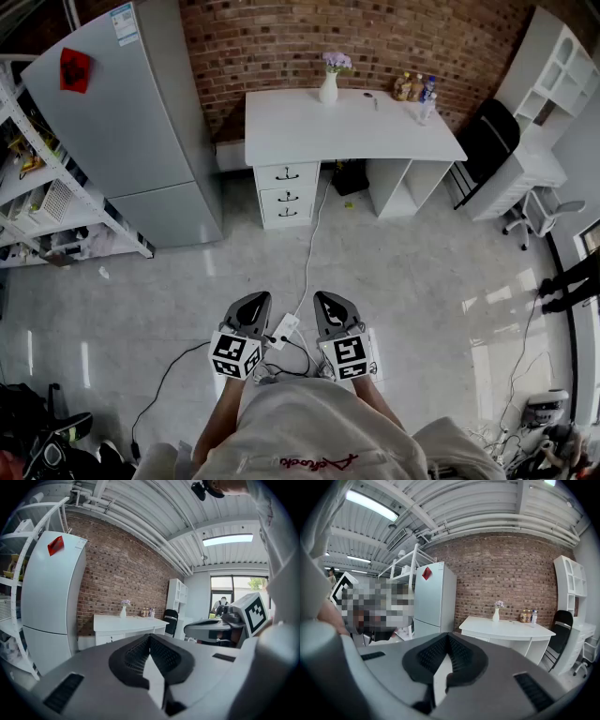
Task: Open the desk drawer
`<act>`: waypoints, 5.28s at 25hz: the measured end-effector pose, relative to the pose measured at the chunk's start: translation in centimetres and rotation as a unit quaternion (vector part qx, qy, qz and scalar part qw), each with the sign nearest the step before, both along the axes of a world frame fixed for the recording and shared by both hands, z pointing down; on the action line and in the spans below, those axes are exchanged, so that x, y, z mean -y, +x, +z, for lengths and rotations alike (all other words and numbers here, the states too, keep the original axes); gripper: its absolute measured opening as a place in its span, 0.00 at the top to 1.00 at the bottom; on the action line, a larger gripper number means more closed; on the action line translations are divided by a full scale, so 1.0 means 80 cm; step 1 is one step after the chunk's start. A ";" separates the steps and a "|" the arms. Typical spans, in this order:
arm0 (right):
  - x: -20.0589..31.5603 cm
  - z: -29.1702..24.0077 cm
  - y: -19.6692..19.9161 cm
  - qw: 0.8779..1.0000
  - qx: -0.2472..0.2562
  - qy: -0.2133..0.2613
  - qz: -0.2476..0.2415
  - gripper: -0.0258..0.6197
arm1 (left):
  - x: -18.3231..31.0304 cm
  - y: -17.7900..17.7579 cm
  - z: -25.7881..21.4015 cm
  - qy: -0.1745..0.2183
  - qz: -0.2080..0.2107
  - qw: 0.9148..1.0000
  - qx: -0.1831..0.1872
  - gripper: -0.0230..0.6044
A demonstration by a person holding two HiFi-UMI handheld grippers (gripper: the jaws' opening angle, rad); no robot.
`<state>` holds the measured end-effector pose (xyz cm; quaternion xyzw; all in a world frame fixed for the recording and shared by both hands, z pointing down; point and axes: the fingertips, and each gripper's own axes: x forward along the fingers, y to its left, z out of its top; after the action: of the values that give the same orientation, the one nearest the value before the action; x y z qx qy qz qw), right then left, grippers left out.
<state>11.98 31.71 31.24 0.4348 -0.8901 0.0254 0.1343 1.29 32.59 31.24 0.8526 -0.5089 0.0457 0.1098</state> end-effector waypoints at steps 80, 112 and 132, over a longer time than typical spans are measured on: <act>0.428 0.079 0.031 0.994 0.014 -0.091 -0.062 0.93 | 0.386 -0.004 0.049 -0.053 -0.090 0.994 0.035 0.94; 0.507 0.241 -0.092 0.986 -0.079 -0.146 -0.009 0.93 | 0.493 -0.139 0.216 -0.127 0.023 0.991 0.043 0.94; 0.439 0.511 -0.031 0.967 -0.104 -0.233 0.015 0.93 | 0.450 -0.101 0.486 -0.204 0.016 0.979 0.012 0.94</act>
<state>9.50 -3.44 72.12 0.4049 -0.8343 0.1888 0.3229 -6.82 -3.38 70.13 0.8198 -0.4761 0.1608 0.2746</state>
